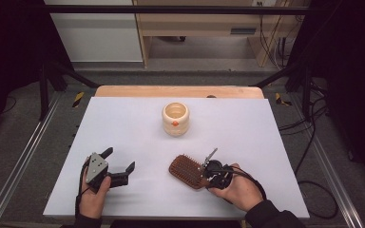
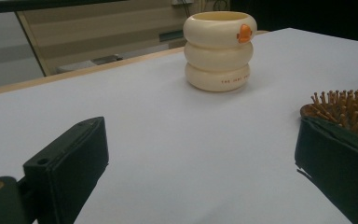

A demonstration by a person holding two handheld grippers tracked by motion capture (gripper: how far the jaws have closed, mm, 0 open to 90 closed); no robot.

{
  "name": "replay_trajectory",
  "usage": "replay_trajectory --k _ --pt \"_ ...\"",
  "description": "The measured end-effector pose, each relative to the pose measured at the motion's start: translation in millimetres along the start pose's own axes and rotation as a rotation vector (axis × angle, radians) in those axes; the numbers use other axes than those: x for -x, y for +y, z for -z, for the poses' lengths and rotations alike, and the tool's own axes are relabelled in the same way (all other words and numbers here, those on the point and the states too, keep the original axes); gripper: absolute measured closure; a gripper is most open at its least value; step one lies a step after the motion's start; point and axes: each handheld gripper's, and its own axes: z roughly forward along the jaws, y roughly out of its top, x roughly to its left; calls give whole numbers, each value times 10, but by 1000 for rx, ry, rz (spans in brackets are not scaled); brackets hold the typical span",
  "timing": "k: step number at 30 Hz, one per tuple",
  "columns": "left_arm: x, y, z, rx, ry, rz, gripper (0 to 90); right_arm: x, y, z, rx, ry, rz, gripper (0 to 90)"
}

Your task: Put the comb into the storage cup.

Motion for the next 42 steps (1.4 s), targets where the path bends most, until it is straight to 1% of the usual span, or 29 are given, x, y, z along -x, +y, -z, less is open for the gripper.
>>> replay_trajectory --k 4,7,8,9,10,11,14,16,17,18,19,20,23,24,25,26,27,28,29,30,31,34,36,37,38,39,40,41,42 --pt "-5 1 2 2 2 1 25 -15 -21 10 23 -19 17 727" --pt "-10 3 4 3 2 4 25 -13 -41 29 50 -21 23 727" --pt "-11 4 4 4 3 4 25 -14 -47 40 69 -22 25 727" --pt "-11 4 4 4 3 4 25 -14 -47 40 69 -22 25 727" --pt "-11 4 2 4 2 6 25 -24 -51 69 101 -34 11 727" --pt "-11 4 2 4 2 6 25 -24 -51 69 101 -34 11 727" --pt "-7 18 16 16 0 11 25 -39 -59 125 193 -63 19 728" --pt "1 33 30 26 -10 26 25 -50 -63 159 257 -78 23 728" --pt "1 33 30 26 -10 26 25 -50 -63 159 257 -78 23 728" --pt "10 40 36 31 -17 30 25 -56 -65 178 288 -86 23 727" --pt "36 58 49 40 -28 34 25 -66 -72 217 360 -94 13 728" --pt "49 65 56 42 -38 38 25 -73 -75 239 394 -98 9 728" --pt "111 93 73 57 -73 67 25 -92 -77 290 479 -118 -5 728" --pt "137 112 77 61 -85 67 25 -94 -77 307 502 -122 -6 728" --pt "137 112 77 61 -85 67 25 -94 -79 323 528 -128 -11 728" --pt "189 164 83 73 -101 58 25 -94 -80 336 559 -127 -19 728" --pt "189 164 83 73 -101 58 25 -91 -83 347 581 -127 -21 728" --pt "253 252 76 91 -128 63 25 -92 -89 362 621 -129 -25 728" --pt "282 289 67 98 -143 65 25 -91 -95 370 650 -125 -24 728" --pt "282 289 67 98 -143 65 25 -94 -97 375 673 -127 -23 728" --pt "345 357 39 108 -170 76 25 -98 -97 376 691 -131 -26 728" --pt "461 448 -10 115 -211 77 26 -93 -99 377 744 -134 -35 729" --pt "535 516 -41 119 -238 78 25 -81 -104 384 782 -134 -38 729" --pt "535 516 -41 119 -238 78 25 -68 -105 387 801 -125 -40 728" --pt "594 591 -69 128 -261 90 25 -62 -104 393 818 -128 -42 728" --pt "616 631 -84 131 -274 104 25 -52 -102 400 835 -124 -44 729" --pt "616 631 -84 131 -274 104 25 -52 -102 400 835 -124 -44 729" --pt "655 715 -119 128 -298 126 25 -36 -97 417 864 -126 -48 728" --pt "672 757 -140 123 -312 132 25 -28 -96 423 876 -126 -50 729"
